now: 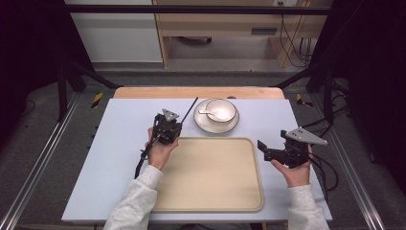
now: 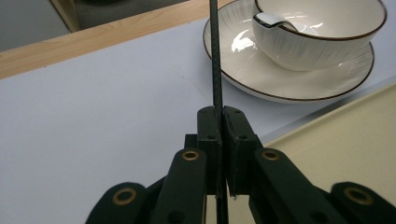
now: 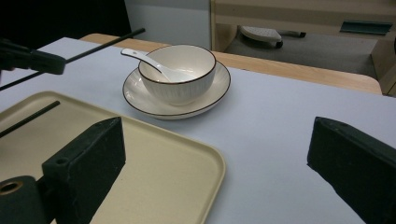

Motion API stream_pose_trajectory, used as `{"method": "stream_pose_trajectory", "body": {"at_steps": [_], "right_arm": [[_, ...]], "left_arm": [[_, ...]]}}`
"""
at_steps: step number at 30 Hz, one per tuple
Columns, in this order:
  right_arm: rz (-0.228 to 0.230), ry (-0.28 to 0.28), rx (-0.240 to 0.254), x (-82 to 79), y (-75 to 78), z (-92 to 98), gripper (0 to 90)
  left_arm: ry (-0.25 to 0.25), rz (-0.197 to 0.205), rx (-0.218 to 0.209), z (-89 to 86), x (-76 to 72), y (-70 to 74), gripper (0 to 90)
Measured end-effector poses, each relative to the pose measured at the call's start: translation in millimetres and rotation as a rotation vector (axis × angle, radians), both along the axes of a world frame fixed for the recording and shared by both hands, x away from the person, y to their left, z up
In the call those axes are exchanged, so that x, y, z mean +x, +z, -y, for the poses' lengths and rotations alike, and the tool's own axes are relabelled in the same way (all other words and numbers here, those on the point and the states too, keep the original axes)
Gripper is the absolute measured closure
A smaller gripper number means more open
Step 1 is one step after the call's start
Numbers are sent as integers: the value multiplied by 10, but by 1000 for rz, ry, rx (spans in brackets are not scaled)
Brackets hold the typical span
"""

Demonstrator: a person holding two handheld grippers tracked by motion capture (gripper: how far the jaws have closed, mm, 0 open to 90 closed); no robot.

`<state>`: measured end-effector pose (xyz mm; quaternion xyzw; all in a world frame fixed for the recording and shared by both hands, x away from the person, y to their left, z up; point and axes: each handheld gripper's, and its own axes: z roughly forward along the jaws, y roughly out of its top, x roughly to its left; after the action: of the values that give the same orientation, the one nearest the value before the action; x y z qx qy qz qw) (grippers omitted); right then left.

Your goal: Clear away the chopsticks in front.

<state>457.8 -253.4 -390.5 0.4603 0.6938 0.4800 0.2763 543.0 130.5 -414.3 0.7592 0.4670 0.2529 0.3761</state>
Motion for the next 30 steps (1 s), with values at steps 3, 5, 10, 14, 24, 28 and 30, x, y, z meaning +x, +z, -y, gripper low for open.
{"method": "stream_pose_trajectory", "body": {"at_steps": [3, 5, 10, 14, 24, 28, 30], "right_arm": [[0, 1, 1, 0, 1, -1, 46], [-4, 2, 5, -1, -1, -6, 46], [-3, 8, 5, -1, 0, -19, 44], [-2, 7, 6, -4, -1, -22, 44], [-7, 14, -1, -8, -6, -37, 44], [-9, 12, -5, -5, -9, -46, 44], [-11, 13, -5, -8, -9, -47, 44]], "left_arm": [[24, 15, -6, -80, -175, 23, 858], [42, 24, -12, -114, -268, 20, 858], [56, 39, -47, -194, -497, -8, 858], [83, 42, -77, -232, -643, -59, 858], [149, 40, -96, -319, -1022, -215, 858], [166, 29, -110, -348, -1098, -276, 858], [174, 28, -113, -351, -1143, -304, 858]]}}
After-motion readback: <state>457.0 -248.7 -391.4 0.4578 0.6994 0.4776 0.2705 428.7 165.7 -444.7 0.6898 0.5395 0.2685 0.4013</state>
